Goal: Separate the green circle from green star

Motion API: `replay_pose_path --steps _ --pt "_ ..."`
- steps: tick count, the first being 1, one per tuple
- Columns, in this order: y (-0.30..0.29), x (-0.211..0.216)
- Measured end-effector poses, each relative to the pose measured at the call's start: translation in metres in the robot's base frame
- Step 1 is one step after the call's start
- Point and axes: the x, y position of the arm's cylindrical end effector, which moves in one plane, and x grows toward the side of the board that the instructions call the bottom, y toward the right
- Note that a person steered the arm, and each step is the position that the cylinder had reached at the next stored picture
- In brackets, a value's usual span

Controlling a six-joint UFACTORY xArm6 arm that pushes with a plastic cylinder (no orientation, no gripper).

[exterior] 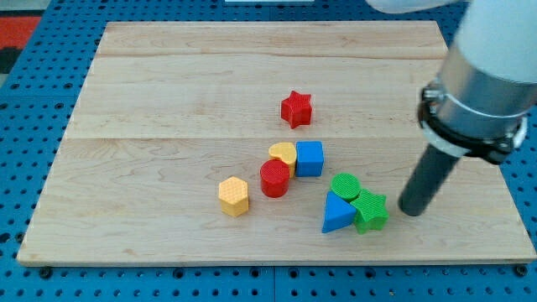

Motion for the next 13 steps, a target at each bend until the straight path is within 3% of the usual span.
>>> replay_pose_path --steps 3,4,5,9,10,13 --pt "0.033 0.013" --pt "-0.044 0.013" --pt "-0.081 0.012" --pt "-0.167 -0.035" --pt "-0.158 -0.050" --pt "-0.201 -0.090"
